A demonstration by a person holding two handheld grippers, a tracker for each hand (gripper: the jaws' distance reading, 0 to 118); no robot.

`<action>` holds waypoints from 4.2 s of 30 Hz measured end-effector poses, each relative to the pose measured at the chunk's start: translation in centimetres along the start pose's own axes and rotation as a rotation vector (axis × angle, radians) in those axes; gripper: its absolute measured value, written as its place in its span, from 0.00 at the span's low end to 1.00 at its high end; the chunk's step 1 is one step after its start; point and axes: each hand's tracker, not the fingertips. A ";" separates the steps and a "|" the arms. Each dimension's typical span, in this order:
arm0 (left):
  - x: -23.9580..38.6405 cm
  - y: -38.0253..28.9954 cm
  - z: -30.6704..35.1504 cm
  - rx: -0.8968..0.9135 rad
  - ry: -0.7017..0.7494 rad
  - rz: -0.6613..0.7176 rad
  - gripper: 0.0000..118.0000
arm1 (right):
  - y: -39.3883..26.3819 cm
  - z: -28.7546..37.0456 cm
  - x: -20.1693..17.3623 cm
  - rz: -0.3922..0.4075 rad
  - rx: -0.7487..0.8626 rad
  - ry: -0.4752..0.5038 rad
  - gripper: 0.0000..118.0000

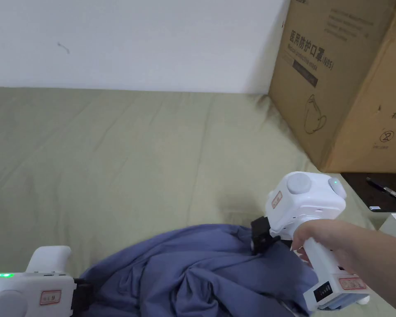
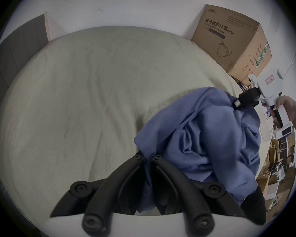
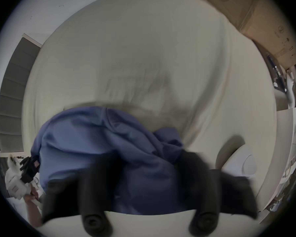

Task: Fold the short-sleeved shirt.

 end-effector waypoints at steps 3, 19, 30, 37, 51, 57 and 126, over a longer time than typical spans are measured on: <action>-0.5 0.0 0.1 -0.002 -0.009 0.030 0.03 | -0.4 2.1 0.8 -0.004 0.124 0.089 0.13; 3.3 7.0 21.9 0.386 -0.049 -0.113 0.03 | -11.8 28.5 -1.1 0.237 0.622 0.227 0.13; 6.9 16.7 34.2 0.617 -0.014 -0.180 0.03 | -8.6 42.2 -4.2 0.338 0.863 0.162 0.13; 8.3 23.7 36.5 0.722 0.088 -0.184 0.03 | -3.1 45.5 -8.0 0.397 0.951 -0.022 0.13; 8.0 32.0 31.7 0.860 0.289 -0.182 0.03 | 4.9 44.8 -14.5 0.591 1.195 -0.403 0.13; 6.2 25.7 21.9 0.669 0.218 -0.222 0.03 | 3.5 31.8 -11.6 0.568 1.113 -0.370 0.13; -1.0 15.0 6.7 0.118 0.100 0.024 0.00 | -26.2 17.2 -3.2 0.124 0.917 0.268 0.00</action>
